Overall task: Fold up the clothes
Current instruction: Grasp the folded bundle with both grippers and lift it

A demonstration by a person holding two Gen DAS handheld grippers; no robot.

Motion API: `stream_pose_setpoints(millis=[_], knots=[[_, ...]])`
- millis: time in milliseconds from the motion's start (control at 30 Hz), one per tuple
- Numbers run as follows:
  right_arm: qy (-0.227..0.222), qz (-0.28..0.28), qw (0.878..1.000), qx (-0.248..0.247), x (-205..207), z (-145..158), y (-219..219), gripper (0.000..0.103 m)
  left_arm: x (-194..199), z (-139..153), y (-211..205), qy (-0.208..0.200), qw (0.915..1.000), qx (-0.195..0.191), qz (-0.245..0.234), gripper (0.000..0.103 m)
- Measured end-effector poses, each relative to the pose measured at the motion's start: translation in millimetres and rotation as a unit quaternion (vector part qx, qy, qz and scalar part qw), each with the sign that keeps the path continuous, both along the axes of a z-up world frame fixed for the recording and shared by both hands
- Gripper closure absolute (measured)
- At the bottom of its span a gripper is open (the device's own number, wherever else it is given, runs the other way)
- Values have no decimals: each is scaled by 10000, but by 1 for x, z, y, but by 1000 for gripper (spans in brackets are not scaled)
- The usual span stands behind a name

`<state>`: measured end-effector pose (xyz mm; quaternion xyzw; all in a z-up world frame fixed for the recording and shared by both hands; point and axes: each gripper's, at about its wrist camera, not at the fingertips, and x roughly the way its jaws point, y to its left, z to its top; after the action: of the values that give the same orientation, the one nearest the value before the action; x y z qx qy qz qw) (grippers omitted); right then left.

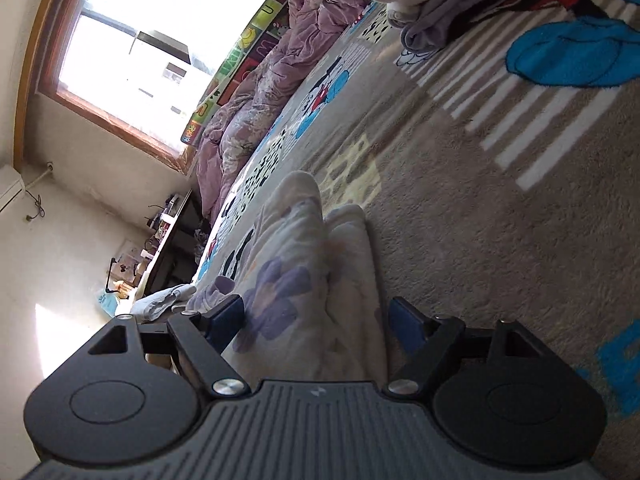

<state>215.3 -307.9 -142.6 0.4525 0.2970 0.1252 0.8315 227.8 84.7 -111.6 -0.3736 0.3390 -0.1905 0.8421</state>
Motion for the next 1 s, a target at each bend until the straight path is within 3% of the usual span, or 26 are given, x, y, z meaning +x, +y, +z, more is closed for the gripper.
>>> stream_pose_setpoints(millis=[100, 200, 300, 467, 667, 800, 900, 1000], knots=[[-41, 150, 9999, -37, 15, -5, 5, 24, 8, -17, -6, 191, 9998, 31, 26, 19], [-41, 299, 9995, -127, 26, -7, 13, 29, 12, -21, -13, 115, 9997, 181, 79, 20], [-106, 341, 9991, -218, 33, -12, 21, 40, 18, -26, -18, 136, 9999, 64, 33, 37], [-150, 195, 9997, -62, 28, -8, 25, 54, 18, -23, -17, 143, 9998, -153, -47, 54], [-526, -83, 9983, 219, -17, 21, 25, 57, -9, -2, -8, -116, 9959, -882, -171, 58], [-933, -265, 9951, 183, -61, 55, 12, 57, -34, 30, -30, -516, 9899, -1200, -544, 58], [-1386, -596, 9885, 72, -111, 87, -12, 57, -47, 59, -60, -853, 9816, -1401, -980, 58], [-1861, -1102, 9762, -118, -160, 123, -45, 57, -47, 95, -117, -1154, 9655, -1629, -1673, 58]])
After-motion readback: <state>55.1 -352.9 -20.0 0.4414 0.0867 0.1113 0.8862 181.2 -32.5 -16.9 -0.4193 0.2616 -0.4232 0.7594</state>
